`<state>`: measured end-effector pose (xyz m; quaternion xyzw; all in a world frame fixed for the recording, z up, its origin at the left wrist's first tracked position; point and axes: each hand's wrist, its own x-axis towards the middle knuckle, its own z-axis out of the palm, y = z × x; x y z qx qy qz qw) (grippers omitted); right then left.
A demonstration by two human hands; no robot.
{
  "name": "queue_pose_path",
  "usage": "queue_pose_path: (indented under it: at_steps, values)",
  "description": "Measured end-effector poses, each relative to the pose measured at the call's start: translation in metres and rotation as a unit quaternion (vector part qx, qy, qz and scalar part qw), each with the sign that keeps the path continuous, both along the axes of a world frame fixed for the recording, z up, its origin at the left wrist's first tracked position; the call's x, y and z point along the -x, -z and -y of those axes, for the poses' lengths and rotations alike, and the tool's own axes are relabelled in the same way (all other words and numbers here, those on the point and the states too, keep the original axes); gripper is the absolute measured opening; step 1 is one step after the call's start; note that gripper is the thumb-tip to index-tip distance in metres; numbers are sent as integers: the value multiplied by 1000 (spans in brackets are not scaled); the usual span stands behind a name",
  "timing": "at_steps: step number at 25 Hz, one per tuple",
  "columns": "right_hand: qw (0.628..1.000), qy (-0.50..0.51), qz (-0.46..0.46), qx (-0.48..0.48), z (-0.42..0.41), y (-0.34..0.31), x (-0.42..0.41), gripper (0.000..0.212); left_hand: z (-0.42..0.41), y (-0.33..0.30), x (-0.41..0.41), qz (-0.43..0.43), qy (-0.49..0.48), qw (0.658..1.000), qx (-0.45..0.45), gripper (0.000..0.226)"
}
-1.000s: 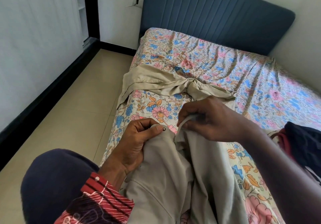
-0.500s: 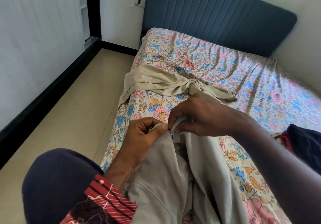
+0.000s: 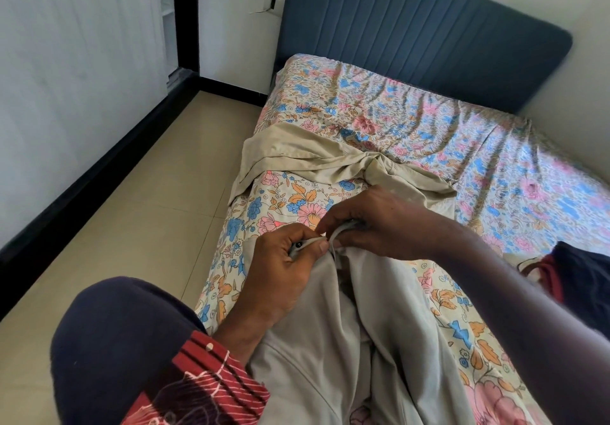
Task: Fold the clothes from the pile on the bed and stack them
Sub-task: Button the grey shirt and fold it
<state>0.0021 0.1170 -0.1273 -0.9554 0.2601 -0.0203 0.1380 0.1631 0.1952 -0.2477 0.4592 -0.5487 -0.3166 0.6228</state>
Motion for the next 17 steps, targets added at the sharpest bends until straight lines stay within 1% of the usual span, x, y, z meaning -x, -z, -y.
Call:
queue_pose_path:
  at_steps: [3,7,9,10,11,13,15,16,17]
  values:
    - [1000,10,-1,-8,-1,8,-1,19,1,2,-1,0,-12,1000,-3,18]
    - [999,27,5,-26,0,13,-6,16,-1,4,-1,-14,3,1000,2,21]
    - [998,46,34,-23,1,16,-7,10,0,3,-6,-32,12,999,-13,21]
    - [995,72,63,-20,2,16,-4,10,2,2,-9,-51,22,998,-30,20]
    - [990,106,87,-15,5,15,2,15,4,2,-14,-76,37,995,-50,19]
    - [978,166,121,-30,10,10,19,22,6,1,-22,-146,78,981,-103,24]
    - [971,179,137,-82,14,6,36,15,4,5,-29,-200,138,958,-150,33]
    - [967,172,149,-114,14,5,43,11,3,5,-31,-220,164,948,-161,34]
    - [961,166,170,-144,14,5,49,11,2,3,-31,-248,183,937,-162,34]
